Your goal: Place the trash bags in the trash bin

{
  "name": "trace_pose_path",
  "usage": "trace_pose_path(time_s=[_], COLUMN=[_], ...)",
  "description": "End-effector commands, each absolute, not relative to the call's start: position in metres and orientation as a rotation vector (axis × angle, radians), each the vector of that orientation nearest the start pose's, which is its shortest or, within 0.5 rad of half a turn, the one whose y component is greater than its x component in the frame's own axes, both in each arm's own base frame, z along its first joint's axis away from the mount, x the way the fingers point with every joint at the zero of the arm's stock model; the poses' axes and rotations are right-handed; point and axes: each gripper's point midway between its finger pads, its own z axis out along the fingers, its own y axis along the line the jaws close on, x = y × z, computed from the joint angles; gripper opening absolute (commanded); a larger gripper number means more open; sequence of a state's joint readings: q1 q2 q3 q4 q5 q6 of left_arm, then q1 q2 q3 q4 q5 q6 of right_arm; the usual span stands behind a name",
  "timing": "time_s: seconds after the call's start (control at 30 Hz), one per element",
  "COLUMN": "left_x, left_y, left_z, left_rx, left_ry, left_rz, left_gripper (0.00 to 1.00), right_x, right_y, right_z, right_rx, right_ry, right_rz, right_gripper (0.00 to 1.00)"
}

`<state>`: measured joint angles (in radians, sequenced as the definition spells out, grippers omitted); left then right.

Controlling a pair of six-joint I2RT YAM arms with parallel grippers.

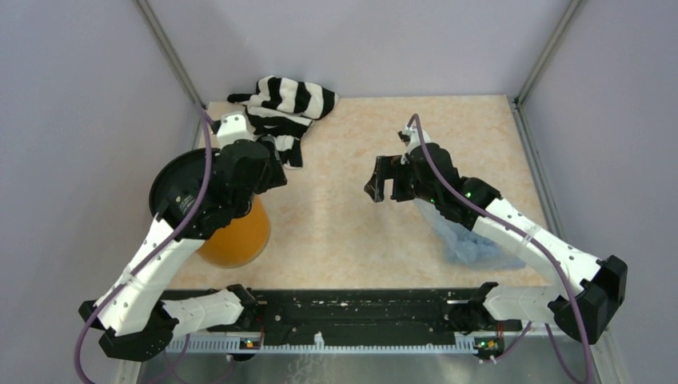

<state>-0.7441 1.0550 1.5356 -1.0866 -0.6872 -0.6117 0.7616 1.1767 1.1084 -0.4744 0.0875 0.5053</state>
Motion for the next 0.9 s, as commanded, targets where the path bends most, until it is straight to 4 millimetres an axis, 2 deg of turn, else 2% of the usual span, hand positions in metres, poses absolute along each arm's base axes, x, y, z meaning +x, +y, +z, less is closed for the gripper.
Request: trace_pose_path(time_s=[0.0, 0.1, 0.37, 0.63, 0.87], left_x=[0.239, 0.245, 0.263, 0.287, 0.296], left_y=[-0.066, -0.064, -0.053, -0.038, -0.051], left_z=[0.331, 0.321, 0.306, 0.277, 0.264], left_rx=[-0.292, -0.283, -0.275, -0.260, -0.188], left_ry=[2.057, 2.066, 2.059, 2.122, 2.180], left_rz=[0.158, 0.235, 0.432, 0.455, 0.390], left_gripper=[0.81, 0.70, 0.54, 0.46, 0.21], right_x=[0.265, 0.266, 0.265, 0.264, 0.266], right_y=[0.269, 0.272, 0.279, 0.277, 0.278], right_z=[0.269, 0.264, 0.253, 0.240, 0.230], right_rx=[-0.246, -0.252, -0.263, -0.262, -0.253], right_ry=[2.075, 2.083, 2.109, 2.131, 2.147], right_rz=[0.729, 0.739, 0.761, 0.749, 0.739], right_gripper=[0.93, 0.93, 0.93, 0.93, 0.93])
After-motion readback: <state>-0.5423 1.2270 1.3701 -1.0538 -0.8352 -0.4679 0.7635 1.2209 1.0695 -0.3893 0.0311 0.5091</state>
